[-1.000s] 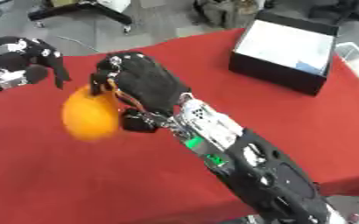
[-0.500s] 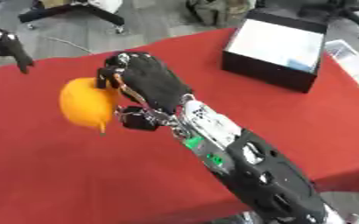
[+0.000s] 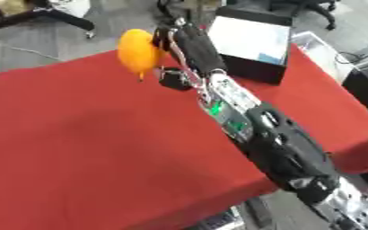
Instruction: Pick up the objects with one hand, pass them to the other hand, and then place them into the box on the other side of the table.
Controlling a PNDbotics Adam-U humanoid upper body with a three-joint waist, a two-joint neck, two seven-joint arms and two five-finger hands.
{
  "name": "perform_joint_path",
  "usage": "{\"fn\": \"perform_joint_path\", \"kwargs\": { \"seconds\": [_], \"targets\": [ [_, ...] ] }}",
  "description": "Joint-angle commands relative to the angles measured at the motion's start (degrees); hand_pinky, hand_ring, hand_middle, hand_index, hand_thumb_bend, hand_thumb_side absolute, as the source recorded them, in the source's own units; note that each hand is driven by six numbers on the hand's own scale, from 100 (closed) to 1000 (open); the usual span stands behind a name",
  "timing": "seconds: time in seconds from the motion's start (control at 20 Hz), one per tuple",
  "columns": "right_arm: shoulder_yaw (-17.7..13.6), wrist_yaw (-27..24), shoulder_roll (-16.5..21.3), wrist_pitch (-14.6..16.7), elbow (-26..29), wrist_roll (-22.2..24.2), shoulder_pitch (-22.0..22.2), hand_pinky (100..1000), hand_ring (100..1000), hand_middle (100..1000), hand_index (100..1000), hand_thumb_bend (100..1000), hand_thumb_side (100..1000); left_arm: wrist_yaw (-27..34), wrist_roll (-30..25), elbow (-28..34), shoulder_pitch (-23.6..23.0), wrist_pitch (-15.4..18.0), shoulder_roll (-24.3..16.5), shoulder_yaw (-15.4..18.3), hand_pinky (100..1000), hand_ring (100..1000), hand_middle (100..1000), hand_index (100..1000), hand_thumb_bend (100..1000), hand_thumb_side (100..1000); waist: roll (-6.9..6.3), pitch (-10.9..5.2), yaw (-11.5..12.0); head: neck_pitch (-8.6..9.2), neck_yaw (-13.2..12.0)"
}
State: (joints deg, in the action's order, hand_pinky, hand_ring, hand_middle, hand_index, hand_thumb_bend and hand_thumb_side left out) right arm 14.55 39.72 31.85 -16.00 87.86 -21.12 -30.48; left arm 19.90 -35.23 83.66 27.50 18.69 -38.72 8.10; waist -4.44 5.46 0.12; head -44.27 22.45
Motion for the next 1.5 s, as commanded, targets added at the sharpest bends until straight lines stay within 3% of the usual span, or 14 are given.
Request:
{"fn": "perform_joint_path", "kwargs": {
  "seconds": [0.05, 0.15, 0.25, 0.3, 0.35, 0.4, 0.55, 0.7, 0.85, 0.9, 0.95, 1.05, 1.3, 1.5],
  "targets": [
    [-5.9, -5.6, 5.3, -4.5, -9.0, -7.1, -1.9, 433, 560, 355, 325, 161, 100, -1.3, 3.8, 4.7, -2.5, -1.8, 1.4, 5.2, 735, 549, 533, 666, 100, 665, 0.16, -0.1, 0.9, 0.15, 3.7],
    [-8.5, -8.2, 7.8, -5.9, -16.0, -10.4, -2.9, 435, 564, 363, 348, 152, 100, -2.1, 5.7, 7.4, -4.8, -3.4, 4.0, 7.5, 734, 547, 531, 664, 100, 671, 0.3, 0.68, 2.3, 0.15, 5.1],
    [-10.3, -9.7, 9.6, -6.9, -22.0, -11.8, -3.9, 453, 591, 414, 491, 158, 206, -2.6, 6.9, 9.5, -6.5, -5.1, 6.2, 8.9, 734, 545, 528, 661, 100, 688, 0.41, 1.45, 3.7, 0.15, 6.1],
    [-11.2, -10.2, 10.4, -7.9, -25.5, -11.6, -4.4, 476, 624, 469, 652, 417, 345, -2.8, 7.4, 10.5, -7.3, -5.9, 7.5, 9.6, 734, 544, 528, 660, 100, 695, 0.48, 1.86, 4.5, 0.15, 6.7],
    [-11.7, -10.4, 11.0, -8.6, -28.8, -10.3, -4.8, 527, 692, 572, 828, 676, 409, -3.0, 7.6, 11.5, -7.9, -6.8, 8.8, 10.2, 735, 544, 528, 660, 100, 704, 0.56, 2.2, 5.2, 0.15, 7.1],
    [-12.1, -10.0, 11.6, -9.2, -31.2, -8.7, -5.2, 566, 729, 630, 898, 809, 488, -3.2, 7.9, 12.4, -8.5, -7.6, 9.7, 10.7, 735, 544, 528, 660, 100, 711, 0.65, 2.44, 5.7, 0.15, 7.4],
    [-13.4, -5.9, 13.2, -11.7, -33.5, -5.9, -5.0, 594, 753, 697, 958, 914, 547, -3.8, 8.3, 14.3, -10.0, -9.6, 11.5, 11.8, 736, 544, 528, 660, 100, 725, 0.89, 2.88, 6.3, 0.15, 7.5],
    [-14.3, -1.0, 14.1, -13.6, -29.5, -5.1, -3.8, 619, 778, 746, 977, 915, 584, -4.3, 8.5, 15.0, -10.7, -11.0, 12.3, 12.5, 736, 544, 528, 659, 100, 735, 1.32, 2.92, 6.2, 0.15, 7.1],
    [-14.5, 5.2, 14.5, -14.8, -20.3, -4.2, -1.5, 632, 783, 758, 968, 849, 613, -5.0, 8.5, 15.3, -11.0, -11.8, 12.8, 12.9, 736, 544, 528, 659, 100, 740, 1.72, 2.65, 5.7, 0.15, 5.6],
    [-14.5, 7.2, 14.0, -14.3, -16.1, -3.8, -0.7, 639, 787, 769, 962, 969, 807, -5.3, 8.6, 15.3, -11.1, -12.1, 13.0, 13.0, 737, 545, 529, 659, 100, 740, 1.77, 2.52, 5.5, 0.15, 4.3],
    [-14.3, 9.3, 13.3, -13.5, -11.3, -3.2, 0.2, 652, 793, 771, 956, 776, 581, -5.5, 8.7, 15.3, -11.3, -12.3, 13.3, 13.2, 737, 545, 529, 660, 100, 742, 1.82, 2.35, 5.3, 0.15, 2.6],
    [-13.4, 14.3, 10.8, -11.3, -0.5, -0.9, 2.5, 664, 799, 770, 948, 612, 500, -6.3, 9.1, 15.3, -11.6, -12.7, 13.9, 13.7, 737, 546, 529, 660, 100, 748, 1.9, 2.1, 4.9, 0.15, -1.9],
    [-8.8, 22.3, -0.6, -4.9, 22.2, 6.4, 7.8, 651, 799, 747, 935, 540, 488, -9.5, 9.7, 14.8, -12.2, -13.2, 16.7, 14.8, 740, 551, 533, 660, 100, 759, 2.35, 1.68, 3.9, 0.15, -12.5],
    [-3.3, 23.6, -8.4, 2.8, 26.5, 6.3, 9.6, 655, 801, 747, 931, 507, 493, -11.5, 9.6, 15.1, -12.6, -13.2, 19.5, 15.0, 742, 556, 536, 662, 100, 769, 3.25, 1.21, 3.0, 0.15, -17.8]
  ]
}}
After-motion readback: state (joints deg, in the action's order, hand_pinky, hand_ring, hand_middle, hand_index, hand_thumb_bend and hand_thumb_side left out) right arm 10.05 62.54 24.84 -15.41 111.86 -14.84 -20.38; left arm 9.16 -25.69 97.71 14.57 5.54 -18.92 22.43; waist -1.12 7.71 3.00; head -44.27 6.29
